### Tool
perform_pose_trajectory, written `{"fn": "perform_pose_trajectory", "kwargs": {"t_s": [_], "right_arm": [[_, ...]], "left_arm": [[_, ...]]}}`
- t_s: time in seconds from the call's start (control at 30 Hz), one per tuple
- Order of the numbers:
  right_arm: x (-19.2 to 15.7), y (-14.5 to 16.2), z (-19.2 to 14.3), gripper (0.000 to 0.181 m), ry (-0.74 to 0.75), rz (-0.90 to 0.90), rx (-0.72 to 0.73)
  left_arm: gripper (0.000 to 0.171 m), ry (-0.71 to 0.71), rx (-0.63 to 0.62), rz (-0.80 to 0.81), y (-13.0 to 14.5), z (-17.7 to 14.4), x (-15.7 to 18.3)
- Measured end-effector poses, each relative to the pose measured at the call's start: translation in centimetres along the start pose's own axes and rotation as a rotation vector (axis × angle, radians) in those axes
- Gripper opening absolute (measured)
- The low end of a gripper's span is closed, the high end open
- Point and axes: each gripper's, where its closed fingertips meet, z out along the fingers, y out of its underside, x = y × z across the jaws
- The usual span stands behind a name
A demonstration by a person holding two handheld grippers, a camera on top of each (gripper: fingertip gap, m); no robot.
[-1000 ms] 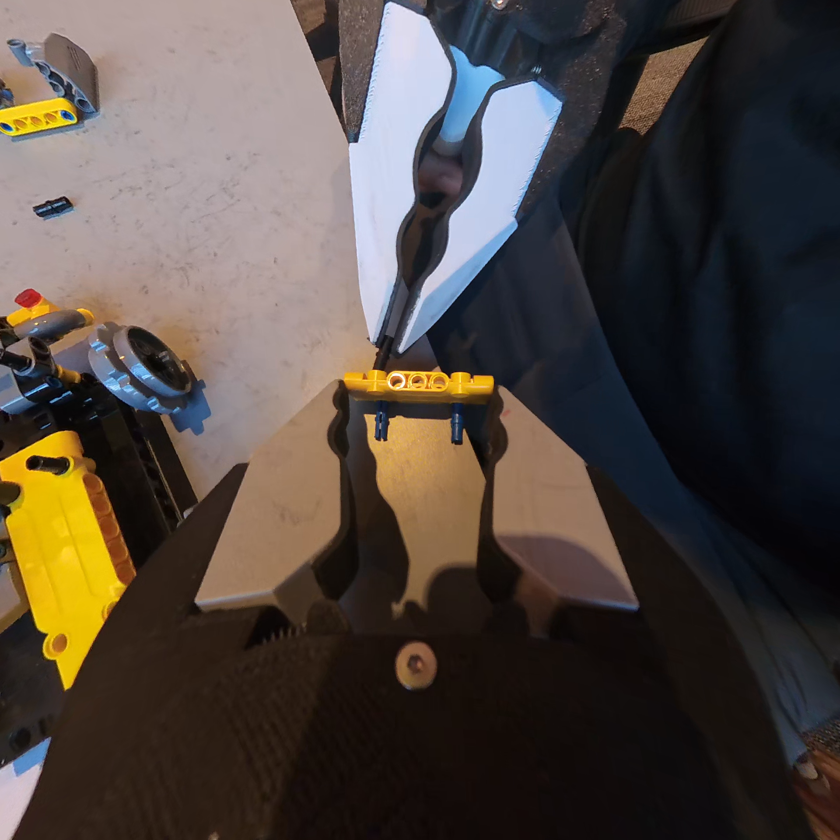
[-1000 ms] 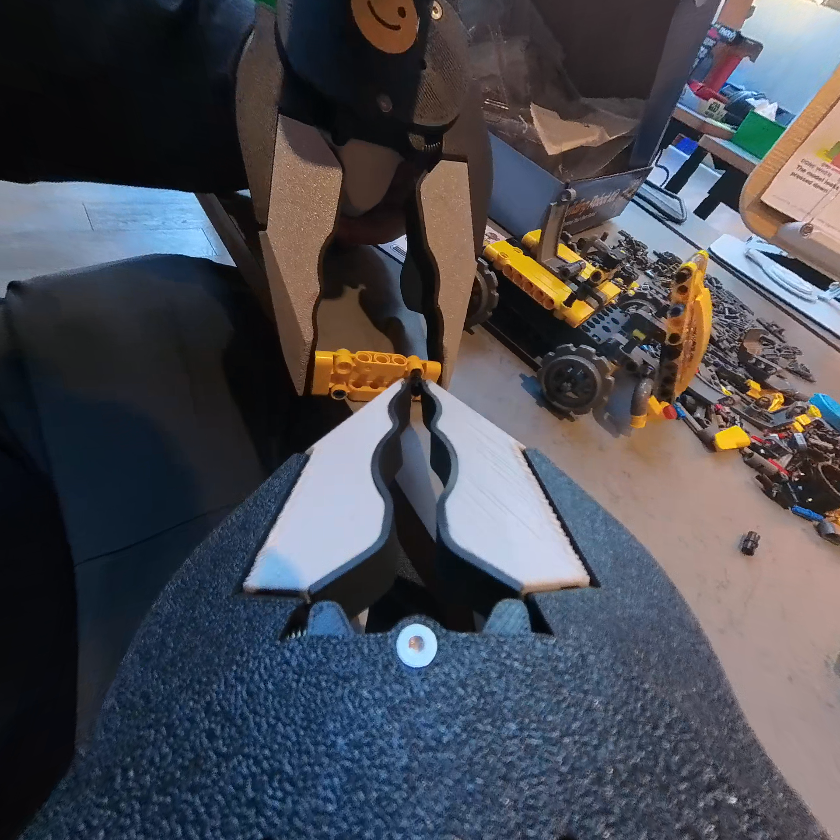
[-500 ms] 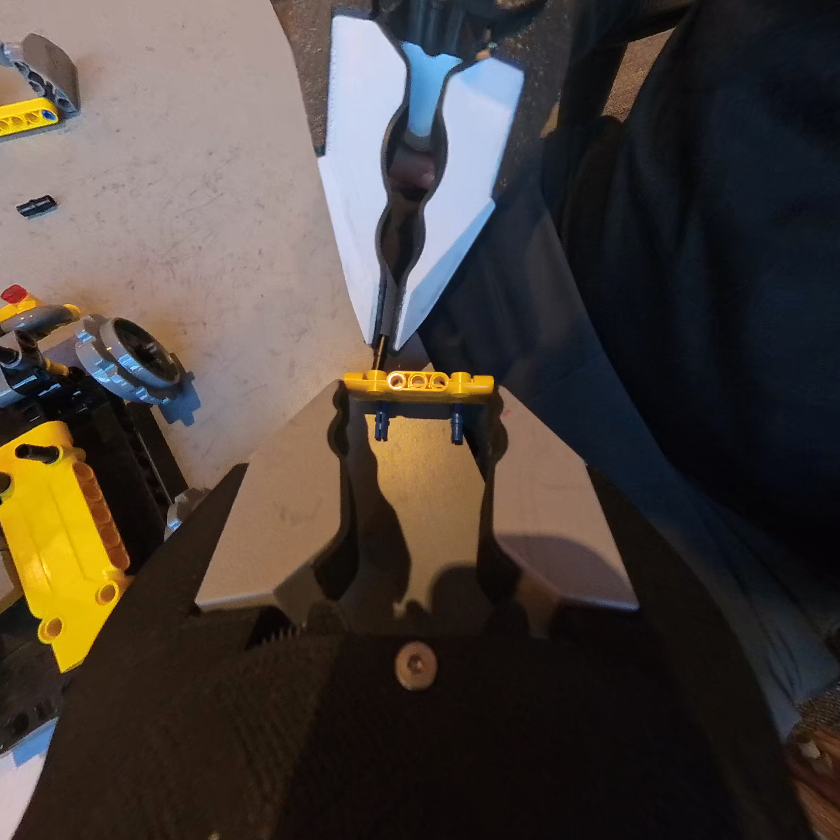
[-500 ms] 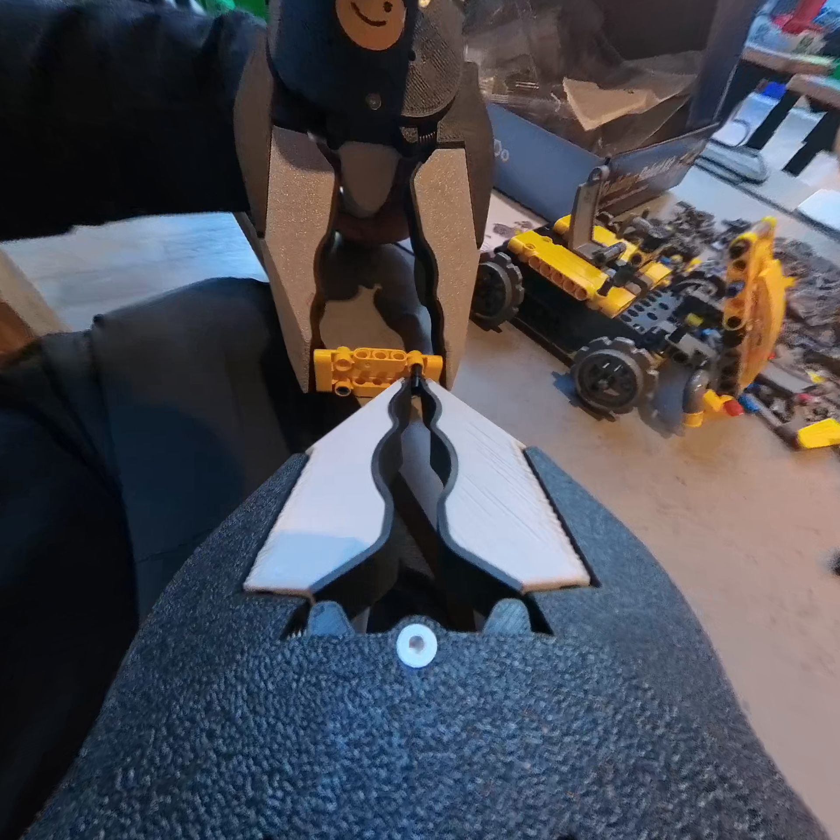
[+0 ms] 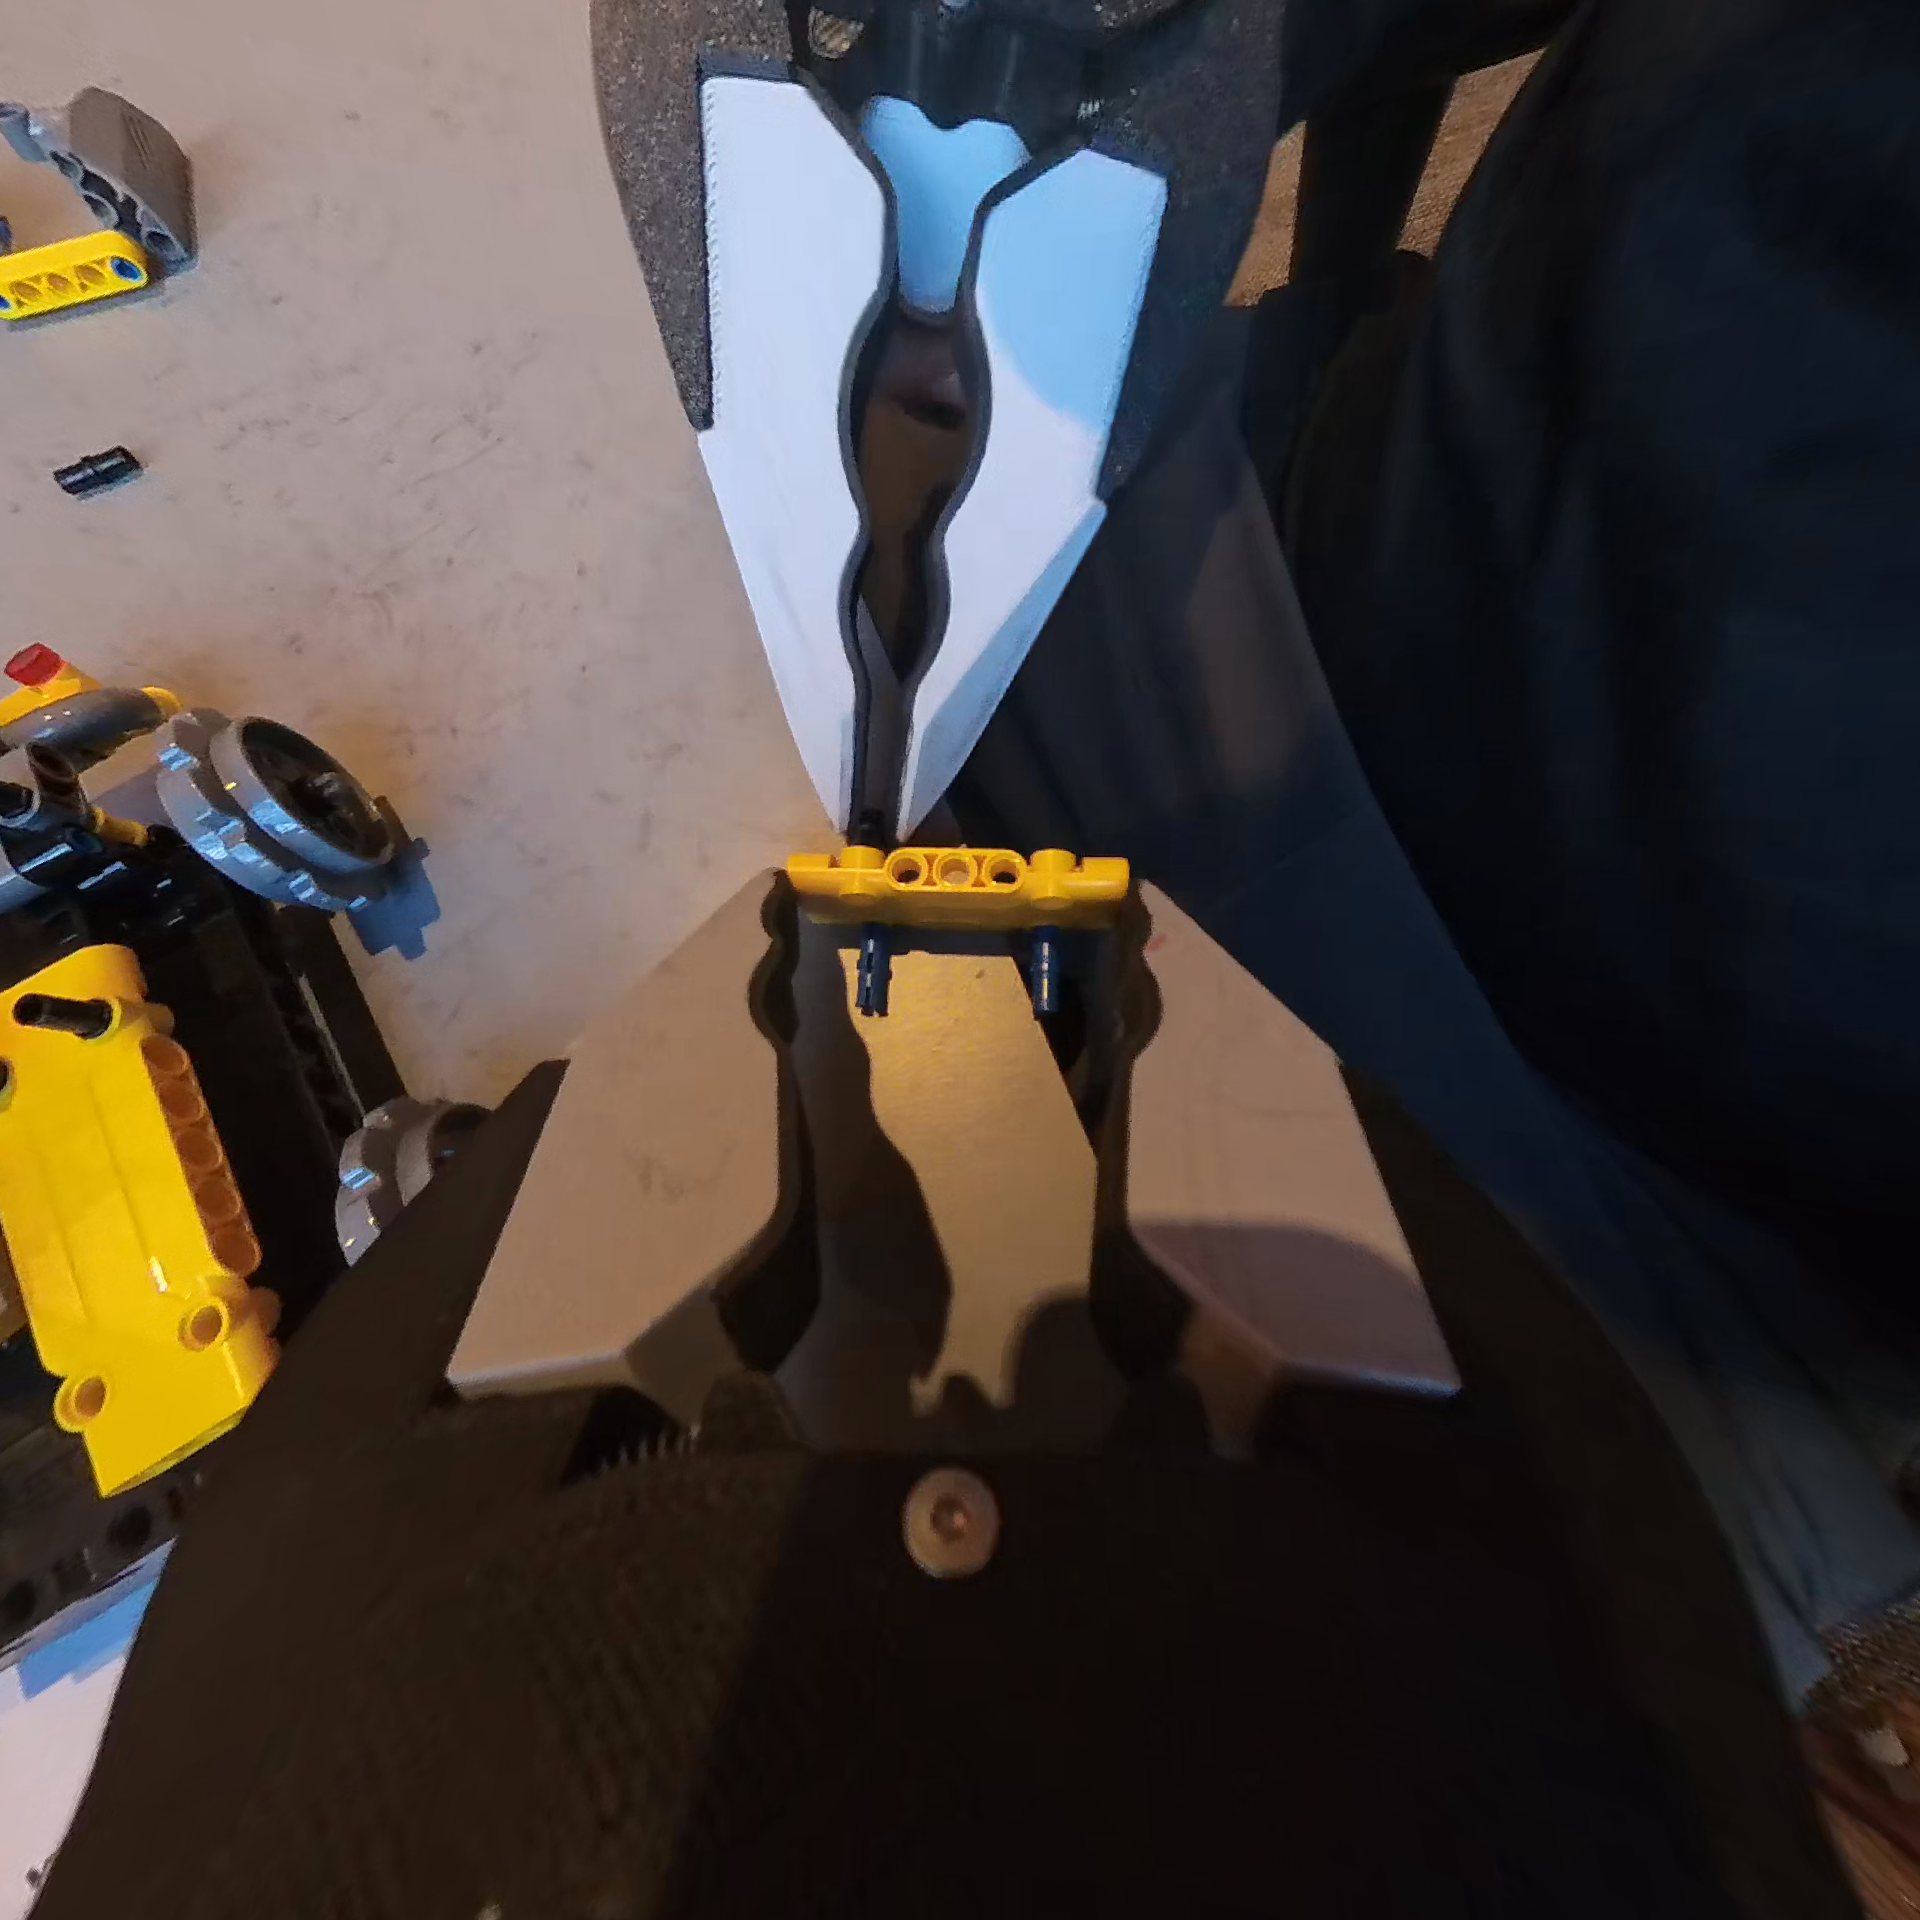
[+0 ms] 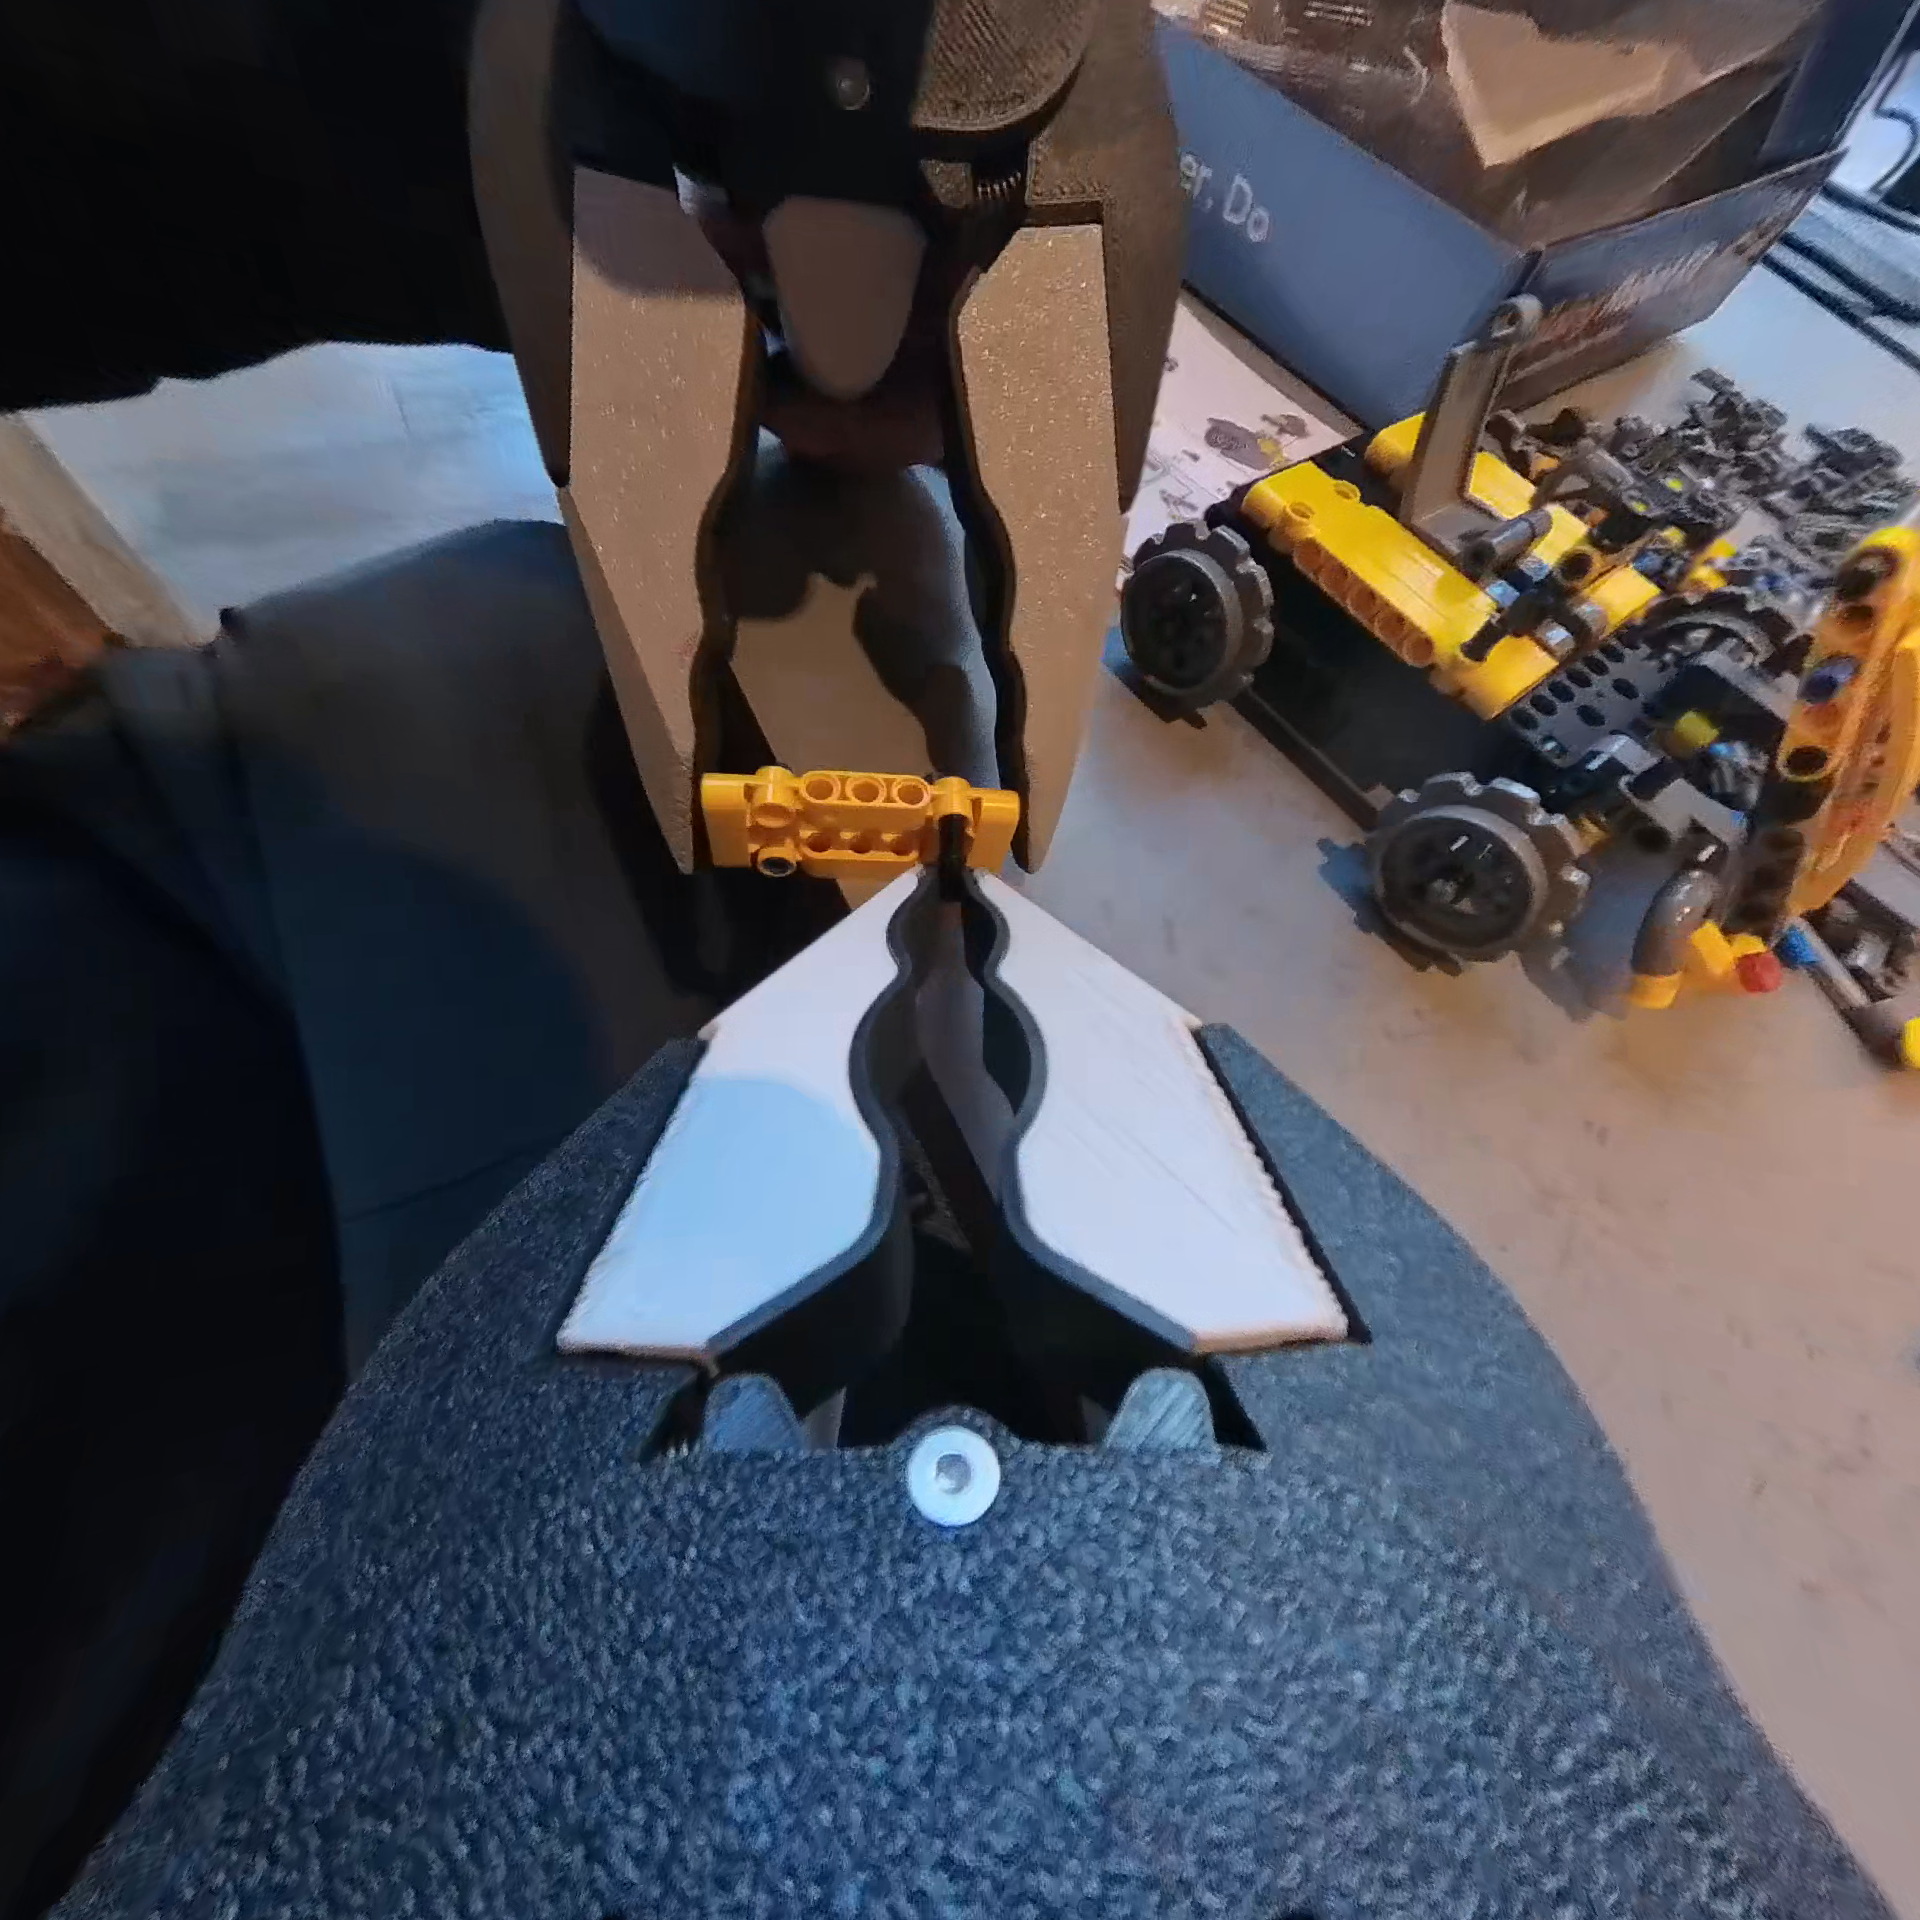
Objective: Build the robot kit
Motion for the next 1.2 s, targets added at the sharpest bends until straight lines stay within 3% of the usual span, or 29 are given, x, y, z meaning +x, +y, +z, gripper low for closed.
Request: {"fn": "perform_pose_trajectory", "kwargs": {"t_s": [0.27, 0.77, 1.2], "right_arm": [[0.0, 0.1, -0.2, 0.004, -0.098, 0.053, -0.066], [0.7, 0.5, -0.9, 0.004, -0.386, 0.173, -0.399], [0.8, 0.4, -1.1, 0.003, -0.517, 0.344, -0.376]], "left_arm": [[0.061, 0.002, -0.001, -0.01, 0.0, 0.0, -0.1], [0.06, -0.059, -0.039, -0.045, -0.4, 0.5, -1.0], [0.06, -0.065, -0.037, -0.06, -0.5, 0.7, -1.1]]}}
